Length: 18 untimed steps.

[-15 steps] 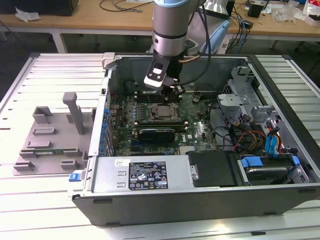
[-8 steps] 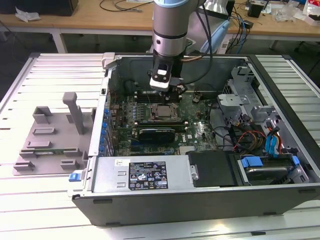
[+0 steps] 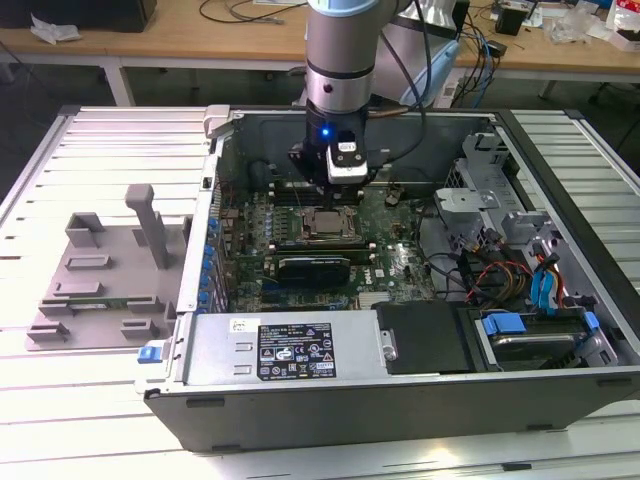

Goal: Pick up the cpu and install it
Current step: 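Close the cpu cover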

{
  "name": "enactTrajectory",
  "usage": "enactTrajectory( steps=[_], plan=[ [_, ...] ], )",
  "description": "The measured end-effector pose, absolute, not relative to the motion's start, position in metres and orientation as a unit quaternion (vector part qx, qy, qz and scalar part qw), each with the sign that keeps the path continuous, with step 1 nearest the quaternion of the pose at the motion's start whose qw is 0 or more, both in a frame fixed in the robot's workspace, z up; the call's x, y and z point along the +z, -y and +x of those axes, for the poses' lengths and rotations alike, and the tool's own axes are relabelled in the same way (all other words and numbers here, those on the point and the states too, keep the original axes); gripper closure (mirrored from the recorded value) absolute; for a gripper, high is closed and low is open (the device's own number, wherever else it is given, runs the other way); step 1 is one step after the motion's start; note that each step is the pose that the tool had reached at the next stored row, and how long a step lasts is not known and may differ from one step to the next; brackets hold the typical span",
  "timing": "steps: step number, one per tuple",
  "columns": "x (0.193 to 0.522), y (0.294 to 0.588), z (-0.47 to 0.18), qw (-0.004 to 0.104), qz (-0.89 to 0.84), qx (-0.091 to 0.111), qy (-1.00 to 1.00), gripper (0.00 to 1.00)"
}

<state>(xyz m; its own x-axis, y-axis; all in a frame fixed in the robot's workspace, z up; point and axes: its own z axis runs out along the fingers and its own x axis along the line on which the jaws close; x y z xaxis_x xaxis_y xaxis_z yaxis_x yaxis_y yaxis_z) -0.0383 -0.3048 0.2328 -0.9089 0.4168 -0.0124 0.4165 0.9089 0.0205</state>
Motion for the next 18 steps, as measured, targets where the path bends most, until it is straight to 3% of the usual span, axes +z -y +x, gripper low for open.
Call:
enactTrajectory(
  steps=[18],
  plan=[
    [0.2302, 0.3048, -0.0383, 0.006, -0.028, 0.005, -1.0, 0.89]
  ],
)
